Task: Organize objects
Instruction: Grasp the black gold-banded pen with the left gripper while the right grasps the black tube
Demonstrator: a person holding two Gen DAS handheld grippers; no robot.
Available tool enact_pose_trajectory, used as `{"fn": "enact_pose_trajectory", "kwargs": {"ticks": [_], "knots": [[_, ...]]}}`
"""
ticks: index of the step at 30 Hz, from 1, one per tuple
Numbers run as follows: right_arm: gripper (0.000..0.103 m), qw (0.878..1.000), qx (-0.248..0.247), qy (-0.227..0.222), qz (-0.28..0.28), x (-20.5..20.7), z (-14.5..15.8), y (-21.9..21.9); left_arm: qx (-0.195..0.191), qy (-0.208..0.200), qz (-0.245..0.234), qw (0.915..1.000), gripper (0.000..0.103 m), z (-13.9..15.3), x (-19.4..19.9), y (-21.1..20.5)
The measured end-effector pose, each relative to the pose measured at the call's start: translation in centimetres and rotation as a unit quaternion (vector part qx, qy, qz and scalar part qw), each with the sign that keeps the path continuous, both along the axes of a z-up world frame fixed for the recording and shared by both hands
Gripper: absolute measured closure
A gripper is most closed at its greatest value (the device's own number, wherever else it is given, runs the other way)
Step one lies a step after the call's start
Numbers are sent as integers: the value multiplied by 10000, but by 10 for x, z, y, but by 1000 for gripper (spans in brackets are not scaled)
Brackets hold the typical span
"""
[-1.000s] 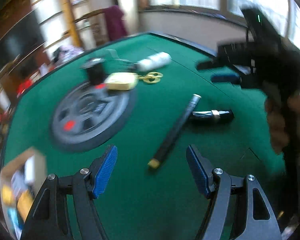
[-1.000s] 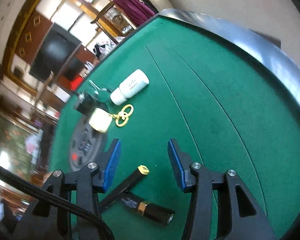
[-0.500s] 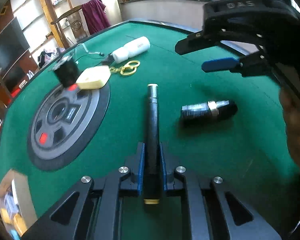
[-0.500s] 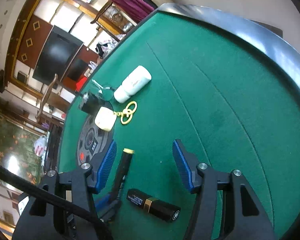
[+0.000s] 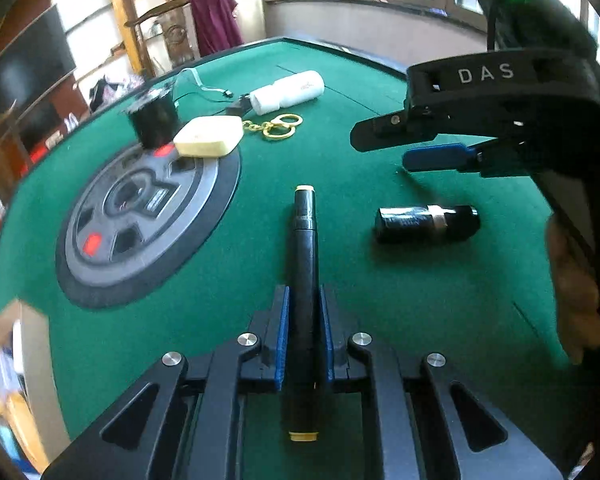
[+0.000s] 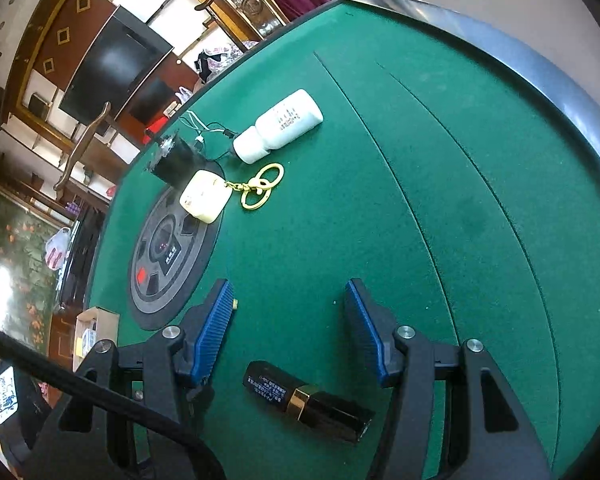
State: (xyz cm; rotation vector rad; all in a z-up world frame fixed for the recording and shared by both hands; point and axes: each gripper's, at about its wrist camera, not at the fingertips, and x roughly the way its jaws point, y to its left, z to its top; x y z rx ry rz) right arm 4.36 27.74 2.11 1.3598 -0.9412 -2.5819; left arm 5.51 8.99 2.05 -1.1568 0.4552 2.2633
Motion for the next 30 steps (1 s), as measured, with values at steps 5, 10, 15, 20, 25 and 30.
{"fn": "enact_pose_trajectory", "kwargs": {"ticks": [5,10,15,20,25,30], "knots": [[46,9981,222,8,575,4,9,-12,575,103,446,9973,92,28,22,-54],[47,9825,1282,-240,1330,21,7,-41,853,235,591,9943,92,42,47,-93],[64,9559,2539,-263,1449,32,4,-71,981,205,786,9919,91,38,57,-114],[88,9543,2657,-292,1338,39,5,-78,1308,148,1080,9854,91,40,63,-143],[88,9712,2096,-118,1124,52,18,-76,1605,268,1423,9764,91,53,75,-188],[88,9777,1598,85,1362,58,40,-100,1687,568,1880,9659,91,65,90,-237]]}}
